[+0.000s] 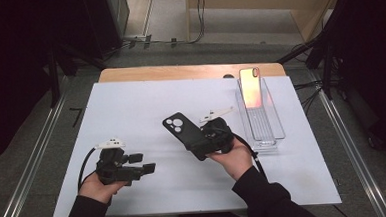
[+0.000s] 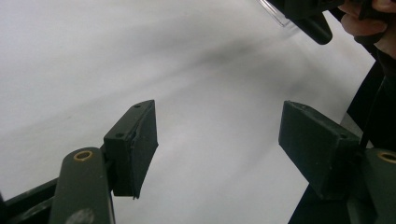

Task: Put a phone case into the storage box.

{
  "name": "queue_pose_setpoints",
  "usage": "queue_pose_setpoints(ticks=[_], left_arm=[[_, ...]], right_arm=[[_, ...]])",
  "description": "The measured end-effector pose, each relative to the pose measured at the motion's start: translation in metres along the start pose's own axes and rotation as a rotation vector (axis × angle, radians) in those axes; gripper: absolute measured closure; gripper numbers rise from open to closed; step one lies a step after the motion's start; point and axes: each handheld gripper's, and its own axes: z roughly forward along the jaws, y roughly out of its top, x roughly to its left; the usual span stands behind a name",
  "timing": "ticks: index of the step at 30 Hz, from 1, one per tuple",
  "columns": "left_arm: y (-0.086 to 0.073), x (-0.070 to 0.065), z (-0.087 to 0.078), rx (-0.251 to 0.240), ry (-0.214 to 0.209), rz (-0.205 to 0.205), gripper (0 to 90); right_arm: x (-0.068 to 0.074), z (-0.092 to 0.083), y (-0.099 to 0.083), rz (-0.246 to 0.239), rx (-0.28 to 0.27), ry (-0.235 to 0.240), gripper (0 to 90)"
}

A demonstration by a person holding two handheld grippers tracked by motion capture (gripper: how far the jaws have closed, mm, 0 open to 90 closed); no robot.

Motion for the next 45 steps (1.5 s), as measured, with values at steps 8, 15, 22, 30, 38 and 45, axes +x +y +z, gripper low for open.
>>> queue_pose_setpoints(ticks=[8, 15, 22, 30, 38, 45], left_arm=[[0.01, -0.005, 0.011, 0.019, -0.046, -0.014, 28.2], [0.02, -0.012, 0.021, 0.01, -0.076, -0.024, 28.7], [0.033, -0.018, 0.03, 0.03, -0.079, -0.046, 27.4], [0.051, -0.018, 0.036, 0.014, -0.061, -0.076, 24.3], [0.072, -0.015, 0.041, 0.023, -0.032, -0.126, 27.6], [0.085, -0.01, 0.044, -0.006, -0.006, -0.16, 27.5]], right_arm=[[-0.016, -0.013, -0.016, 0.048, -0.015, -0.005, 15.0], [-0.02, -0.015, -0.024, 0.098, -0.039, 0.0, 14.8], [-0.019, -0.014, -0.03, 0.132, -0.062, -0.008, 14.7], [-0.015, -0.011, -0.029, 0.164, -0.097, -0.011, 14.7], [-0.013, 0.0, -0.026, 0.188, -0.109, -0.012, 14.6], [-0.008, 0.008, -0.023, 0.207, -0.124, -0.006, 14.6]])
